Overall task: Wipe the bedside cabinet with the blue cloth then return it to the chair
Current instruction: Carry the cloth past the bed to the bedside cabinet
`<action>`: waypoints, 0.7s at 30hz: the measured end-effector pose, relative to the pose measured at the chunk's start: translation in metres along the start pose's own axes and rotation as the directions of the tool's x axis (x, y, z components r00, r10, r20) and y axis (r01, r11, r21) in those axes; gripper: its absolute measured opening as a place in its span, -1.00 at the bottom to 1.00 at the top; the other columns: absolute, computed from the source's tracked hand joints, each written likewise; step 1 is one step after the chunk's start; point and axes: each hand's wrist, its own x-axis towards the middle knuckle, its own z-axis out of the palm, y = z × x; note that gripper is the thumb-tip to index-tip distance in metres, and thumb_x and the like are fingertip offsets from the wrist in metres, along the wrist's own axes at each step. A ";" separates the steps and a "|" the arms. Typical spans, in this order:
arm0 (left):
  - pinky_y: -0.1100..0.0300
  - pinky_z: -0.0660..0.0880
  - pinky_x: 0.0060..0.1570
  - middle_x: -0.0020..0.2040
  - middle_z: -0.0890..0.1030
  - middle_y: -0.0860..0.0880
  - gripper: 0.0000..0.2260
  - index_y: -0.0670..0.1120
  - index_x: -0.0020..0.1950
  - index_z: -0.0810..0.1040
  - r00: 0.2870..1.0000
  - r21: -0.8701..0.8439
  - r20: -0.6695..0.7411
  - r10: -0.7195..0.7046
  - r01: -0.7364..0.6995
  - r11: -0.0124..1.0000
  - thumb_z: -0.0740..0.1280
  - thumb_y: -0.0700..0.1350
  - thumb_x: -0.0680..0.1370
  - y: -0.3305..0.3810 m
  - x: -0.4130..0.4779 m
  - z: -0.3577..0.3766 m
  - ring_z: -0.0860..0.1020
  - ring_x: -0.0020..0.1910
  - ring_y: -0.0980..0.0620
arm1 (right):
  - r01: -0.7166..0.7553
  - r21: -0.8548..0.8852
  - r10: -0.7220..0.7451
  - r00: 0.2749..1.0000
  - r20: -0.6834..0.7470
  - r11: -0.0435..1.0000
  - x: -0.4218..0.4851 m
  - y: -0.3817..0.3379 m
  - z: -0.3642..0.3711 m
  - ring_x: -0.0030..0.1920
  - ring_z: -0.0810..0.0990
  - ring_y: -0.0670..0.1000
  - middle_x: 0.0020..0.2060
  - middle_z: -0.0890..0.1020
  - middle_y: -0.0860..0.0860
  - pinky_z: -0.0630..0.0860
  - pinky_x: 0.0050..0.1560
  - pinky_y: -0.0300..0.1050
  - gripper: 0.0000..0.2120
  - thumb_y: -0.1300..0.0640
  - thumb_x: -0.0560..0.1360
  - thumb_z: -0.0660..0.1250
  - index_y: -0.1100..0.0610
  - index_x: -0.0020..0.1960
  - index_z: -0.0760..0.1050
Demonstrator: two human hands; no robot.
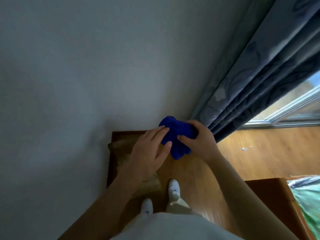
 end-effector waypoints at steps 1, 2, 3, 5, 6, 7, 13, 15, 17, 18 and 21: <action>0.14 0.33 0.42 0.48 0.41 0.06 -0.51 0.00 0.53 0.34 0.999 -0.006 0.014 0.035 -0.035 0.999 0.03 0.20 0.68 0.007 0.001 0.000 0.34 0.44 0.15 | -0.010 0.022 0.011 1.000 -0.023 1.000 -0.011 0.000 -0.006 -0.02 0.62 -0.17 0.00 0.64 -0.18 0.56 -0.12 -0.28 -0.62 -0.04 0.47 0.49 -0.07 0.25 0.51; 0.12 0.33 0.42 0.48 0.41 0.06 -0.51 0.00 0.53 0.34 0.997 -0.013 0.029 0.065 -0.065 0.998 0.02 0.21 0.68 0.014 0.003 0.001 0.34 0.44 0.15 | -0.018 0.043 0.020 0.999 -0.048 0.999 -0.022 0.000 -0.012 -0.02 0.63 -0.17 0.00 0.65 -0.17 0.60 -0.09 -0.22 -0.62 -0.04 0.47 0.50 -0.08 0.25 0.52; 0.11 0.32 0.43 0.48 0.41 0.06 -0.51 0.00 0.53 0.34 0.994 -0.015 0.043 0.100 -0.100 0.995 0.02 0.20 0.68 0.022 0.005 0.002 0.34 0.44 0.14 | -0.026 0.063 0.031 0.996 -0.080 0.998 -0.033 0.002 -0.020 -0.01 0.63 -0.17 0.01 0.66 -0.17 0.63 -0.04 -0.14 -0.62 -0.02 0.47 0.50 -0.09 0.25 0.53; 0.12 0.30 0.44 0.49 0.42 0.06 -0.52 0.00 0.53 0.35 0.981 -0.006 0.074 0.179 -0.179 0.984 0.03 0.19 0.69 0.042 0.006 0.005 0.34 0.45 0.14 | -0.043 0.102 0.059 0.987 -0.151 0.994 -0.055 0.005 -0.037 0.00 0.64 -0.17 0.00 0.67 -0.19 0.65 0.02 -0.05 -0.62 0.02 0.46 0.52 -0.11 0.24 0.54; 0.13 0.30 0.44 0.49 0.42 0.06 -0.52 0.00 0.53 0.35 0.971 -0.006 0.090 0.220 -0.220 0.975 0.04 0.18 0.69 0.053 0.007 0.007 0.34 0.45 0.15 | -0.049 0.114 0.070 0.979 -0.191 0.992 -0.066 0.007 -0.046 -0.01 0.64 -0.17 -0.01 0.67 -0.19 0.65 0.03 -0.03 -0.62 0.03 0.45 0.52 -0.12 0.23 0.54; 0.12 0.31 0.44 0.49 0.42 0.06 -0.53 0.01 0.53 0.35 0.960 -0.012 0.106 0.260 -0.260 0.965 0.04 0.18 0.69 0.065 0.010 0.010 0.34 0.45 0.15 | -0.052 0.120 0.079 0.970 -0.231 0.991 -0.075 0.009 -0.057 -0.02 0.64 -0.17 -0.02 0.66 -0.20 0.65 0.02 -0.03 -0.62 0.03 0.45 0.52 -0.12 0.23 0.54; 0.16 0.36 0.39 0.46 0.43 0.11 -0.57 0.06 0.53 0.33 0.889 -0.090 0.163 0.428 -0.419 0.904 0.08 0.15 0.69 0.149 0.028 0.044 0.37 0.41 0.21 | -0.036 0.110 0.077 0.911 -0.405 0.993 -0.134 0.040 -0.132 -0.06 0.64 -0.12 -0.06 0.67 -0.16 0.64 -0.01 0.03 -0.64 -0.01 0.44 0.49 -0.11 0.21 0.54; 0.21 0.33 0.41 0.46 0.45 0.10 -0.58 0.06 0.51 0.35 0.860 -0.108 0.155 0.486 -0.474 0.874 0.10 0.14 0.68 0.181 0.031 0.060 0.34 0.41 0.25 | -0.025 0.124 0.078 0.891 -0.447 0.992 -0.155 0.057 -0.158 -0.07 0.65 -0.11 -0.08 0.68 -0.14 0.64 -0.02 0.03 -0.66 0.00 0.44 0.49 -0.11 0.19 0.54; 0.14 0.36 0.41 0.44 0.46 0.11 -0.58 0.04 0.50 0.37 0.836 -0.143 0.163 0.523 -0.505 0.851 0.12 0.14 0.68 0.213 0.032 0.082 0.34 0.42 0.24 | -0.016 0.134 0.079 0.871 -0.484 0.991 -0.178 0.075 -0.181 -0.07 0.65 -0.09 -0.08 0.68 -0.13 0.64 -0.04 -0.02 -0.65 -0.02 0.44 0.48 -0.06 0.21 0.55; 0.09 0.38 0.40 0.43 0.46 0.11 -0.58 0.03 0.50 0.38 0.826 -0.164 0.172 0.536 -0.513 0.843 0.12 0.13 0.68 0.228 0.031 0.095 0.36 0.42 0.22 | -0.022 0.149 0.095 0.859 -0.503 0.989 -0.190 0.086 -0.192 -0.08 0.65 -0.09 -0.08 0.68 -0.13 0.63 -0.05 -0.07 -0.64 -0.03 0.43 0.47 -0.04 0.21 0.55; 0.01 0.43 0.36 0.40 0.50 0.09 -0.59 0.00 0.49 0.39 0.800 -0.206 0.202 0.565 -0.530 0.823 0.13 0.12 0.68 0.270 0.028 0.140 0.40 0.40 0.18 | -0.038 0.213 0.152 0.821 -0.551 0.976 -0.224 0.119 -0.215 -0.07 0.66 -0.12 -0.08 0.68 -0.13 0.57 -0.06 -0.23 -0.65 0.02 0.44 0.48 -0.01 0.20 0.56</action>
